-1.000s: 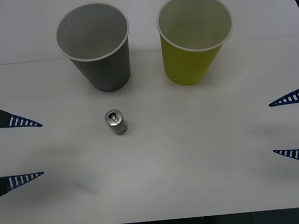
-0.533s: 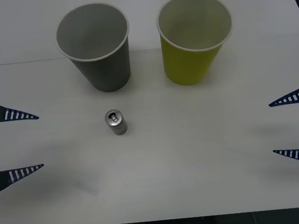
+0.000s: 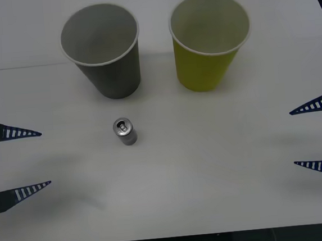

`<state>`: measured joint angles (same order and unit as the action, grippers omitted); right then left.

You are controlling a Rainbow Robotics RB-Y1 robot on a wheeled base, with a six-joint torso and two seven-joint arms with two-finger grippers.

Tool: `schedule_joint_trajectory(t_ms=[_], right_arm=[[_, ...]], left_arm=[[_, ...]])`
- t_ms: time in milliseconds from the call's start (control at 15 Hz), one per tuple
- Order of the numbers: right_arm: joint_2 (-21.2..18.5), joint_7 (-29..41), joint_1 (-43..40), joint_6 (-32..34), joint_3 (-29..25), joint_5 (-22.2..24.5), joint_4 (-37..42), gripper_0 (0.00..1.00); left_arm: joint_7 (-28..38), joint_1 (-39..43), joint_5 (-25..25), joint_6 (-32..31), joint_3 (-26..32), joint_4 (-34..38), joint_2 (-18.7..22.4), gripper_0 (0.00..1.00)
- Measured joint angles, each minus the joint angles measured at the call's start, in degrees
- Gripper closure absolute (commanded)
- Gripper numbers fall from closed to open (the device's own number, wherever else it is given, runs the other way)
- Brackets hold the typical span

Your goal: Put the can into the green bin and the plastic bottle into the gray bin

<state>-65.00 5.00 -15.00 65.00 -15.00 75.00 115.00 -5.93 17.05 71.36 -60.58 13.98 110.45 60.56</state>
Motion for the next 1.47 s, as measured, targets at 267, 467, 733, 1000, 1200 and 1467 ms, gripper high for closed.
schedule_joint_trajectory(t_ms=[267, 467, 733, 1000, 1200, 1467], right_arm=[[0.0, 0.0, 0.0, 0.0, 0.0, 0.0, 0.0, 0.00], [0.0, 0.0, 0.0, 0.0, 0.0, 0.0, 0.0, 0.00], [0.0, 0.0, 0.0, 0.0, 0.0, 0.0, 0.0, 0.00], [0.0, 0.0, 0.0, 0.0, 0.0, 0.0, 0.0, 0.00], [0.0, 0.0, 0.0, 0.0, 0.0, 0.0, 0.0, 0.00], [0.0, 0.0, 0.0, 0.0, 0.0, 0.0, 0.0, 0.00]], left_arm=[[-1.1, -0.6, -1.4, 5.8, -4.8, -0.9, 0.0, 0.00], [-2.7, -4.0, -4.3, 7.6, -9.9, -4.7, 0.0, 0.00], [-9.5, -9.9, -10.2, 7.8, -16.4, -12.3, 0.0, 0.00], [-17.9, -16.5, -19.0, 7.1, -24.6, -21.3, 0.0, 0.00], [-20.4, -21.8, -22.6, 5.8, -29.8, -27.2, -0.3, 0.00], [-21.4, -30.1, -23.6, 0.1, -33.6, -38.8, -4.8, 0.00]])
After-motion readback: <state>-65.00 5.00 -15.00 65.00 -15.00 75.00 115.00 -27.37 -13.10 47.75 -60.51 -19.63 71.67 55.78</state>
